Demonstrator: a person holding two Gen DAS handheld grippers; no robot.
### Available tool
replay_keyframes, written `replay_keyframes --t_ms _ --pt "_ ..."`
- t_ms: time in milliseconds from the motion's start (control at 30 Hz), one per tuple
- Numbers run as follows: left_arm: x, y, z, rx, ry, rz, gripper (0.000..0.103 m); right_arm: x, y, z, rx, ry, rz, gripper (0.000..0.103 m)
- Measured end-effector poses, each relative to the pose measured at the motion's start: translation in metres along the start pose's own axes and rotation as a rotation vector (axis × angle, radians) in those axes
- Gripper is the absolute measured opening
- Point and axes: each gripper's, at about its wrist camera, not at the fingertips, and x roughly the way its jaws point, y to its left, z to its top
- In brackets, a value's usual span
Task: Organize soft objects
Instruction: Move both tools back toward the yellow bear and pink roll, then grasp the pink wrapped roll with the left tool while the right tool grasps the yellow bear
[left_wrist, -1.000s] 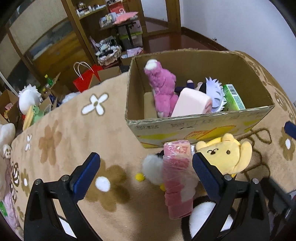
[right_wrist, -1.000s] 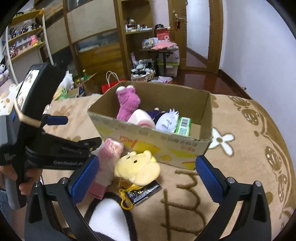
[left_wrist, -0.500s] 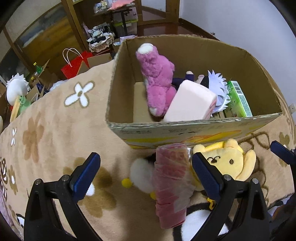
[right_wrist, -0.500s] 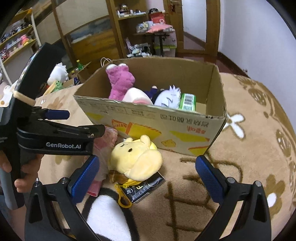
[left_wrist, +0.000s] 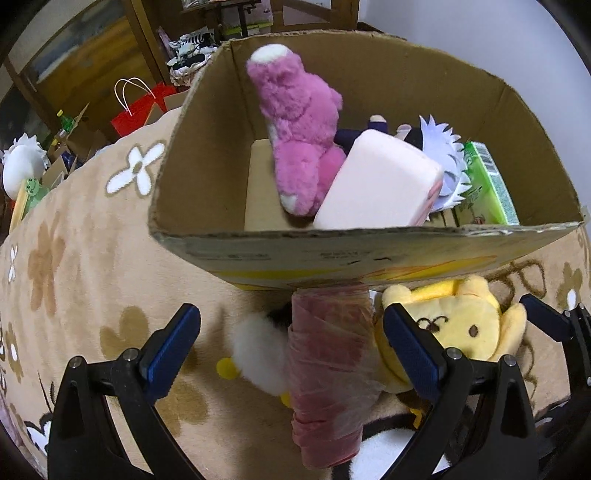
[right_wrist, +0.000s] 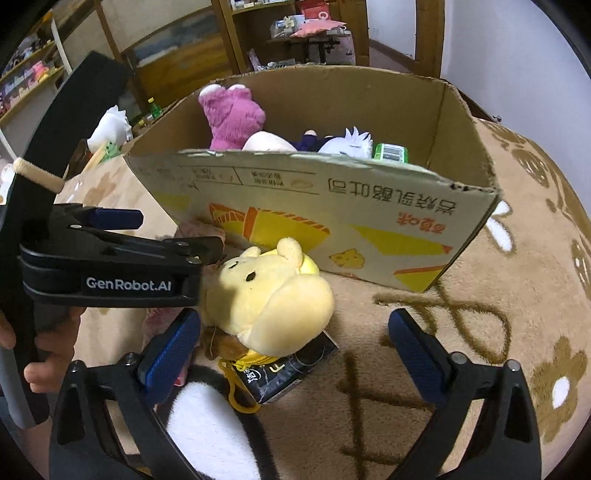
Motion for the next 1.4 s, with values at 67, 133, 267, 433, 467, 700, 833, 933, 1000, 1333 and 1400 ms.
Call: replay_keyframes --t_ms 67,133,267,433,467,700,833,933,1000,1333,1400 --pt "0.003 -0.003 0.0 0.011 -0.001 0.015 0.098 0.002 0.001 0.0 -0.003 0.006 0.0 0.103" --pt "0.005 -0.006 -0.001 0.02 -0.001 0.028 0.097 0.003 0.0 0.001 -0.003 0.009 0.001 0.103" --pt "0.011 -0.007 0.0 0.026 0.018 0.04 0.089 0.005 -0.001 0.002 -0.005 0.018 -0.001 0.103" --pt "0.01 -0.009 -0.002 0.04 0.015 0.03 0.073 0.008 0.003 0.001 -0.029 0.031 -0.012 0.092" --pt "0.01 -0.01 -0.003 0.045 0.015 0.025 0.072 0.01 0.006 0.001 -0.037 0.034 -0.013 0.092" --pt "0.005 -0.02 -0.007 0.09 0.003 0.016 0.046 0.012 0.014 0.004 -0.046 0.032 -0.024 0.091" --pt "0.004 -0.024 -0.009 0.106 0.002 0.014 0.043 0.009 0.01 0.005 -0.037 0.028 -0.029 0.091" --pt "0.003 -0.022 -0.008 0.095 0.004 0.005 0.043 0.009 0.006 0.007 -0.033 0.026 -0.031 0.091" --pt "0.002 -0.02 -0.01 0.085 0.003 -0.004 0.042 0.008 0.005 0.007 -0.032 0.026 -0.028 0.091" --pt "0.001 -0.009 -0.007 0.04 0.042 -0.033 0.048 0.011 -0.002 0.007 -0.018 0.03 -0.024 0.091" --pt "0.002 -0.007 -0.006 0.041 0.049 -0.033 0.051 0.012 -0.001 0.007 -0.019 0.032 -0.024 0.091"
